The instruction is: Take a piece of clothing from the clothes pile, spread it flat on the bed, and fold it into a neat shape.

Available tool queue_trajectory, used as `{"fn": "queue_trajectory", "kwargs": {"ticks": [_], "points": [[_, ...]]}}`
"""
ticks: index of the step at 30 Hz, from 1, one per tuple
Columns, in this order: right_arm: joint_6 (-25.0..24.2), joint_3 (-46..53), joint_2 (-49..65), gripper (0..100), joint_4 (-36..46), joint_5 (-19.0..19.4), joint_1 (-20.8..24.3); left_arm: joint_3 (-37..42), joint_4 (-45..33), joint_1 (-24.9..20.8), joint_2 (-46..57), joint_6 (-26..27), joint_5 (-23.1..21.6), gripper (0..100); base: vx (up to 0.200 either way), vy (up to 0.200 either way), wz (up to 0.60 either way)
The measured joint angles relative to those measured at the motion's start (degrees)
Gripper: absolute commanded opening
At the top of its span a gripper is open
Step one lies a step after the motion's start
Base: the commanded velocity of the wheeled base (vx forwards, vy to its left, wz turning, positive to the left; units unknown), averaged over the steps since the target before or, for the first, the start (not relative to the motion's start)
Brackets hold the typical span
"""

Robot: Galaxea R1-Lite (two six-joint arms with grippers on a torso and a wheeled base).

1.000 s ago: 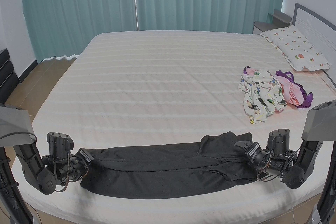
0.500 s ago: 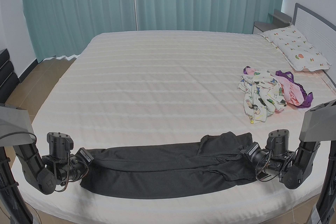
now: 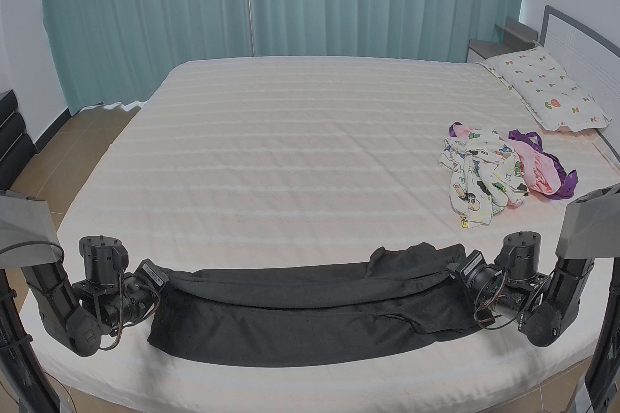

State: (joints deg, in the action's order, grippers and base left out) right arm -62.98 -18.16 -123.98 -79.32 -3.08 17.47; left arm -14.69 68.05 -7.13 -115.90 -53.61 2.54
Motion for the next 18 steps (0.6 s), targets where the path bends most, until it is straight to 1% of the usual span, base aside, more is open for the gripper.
{"fn": "queue_trajectory", "kwargs": {"ticks": [2, 8, 18], "points": [[0.20, -0.33, 0.55, 0, -0.38, 0.00, -0.24, -0.16, 1.04, 0.28, 0.16, 0.13, 0.00, 0, 0.000, 0.000, 0.00], [0.88, -2.56, 1.40, 0, -0.13, 0.02, -0.48, -2.50, 0.78, 0.85, 0.32, 0.60, 0.00, 0, 0.000, 0.000, 0.00], [3.75, -11.07, 0.27, 0, -0.16, 0.38, -2.01, -10.72, 1.01, 3.63, -0.84, 1.06, -0.18, 0, 0.000, 0.000, 0.00]]}}
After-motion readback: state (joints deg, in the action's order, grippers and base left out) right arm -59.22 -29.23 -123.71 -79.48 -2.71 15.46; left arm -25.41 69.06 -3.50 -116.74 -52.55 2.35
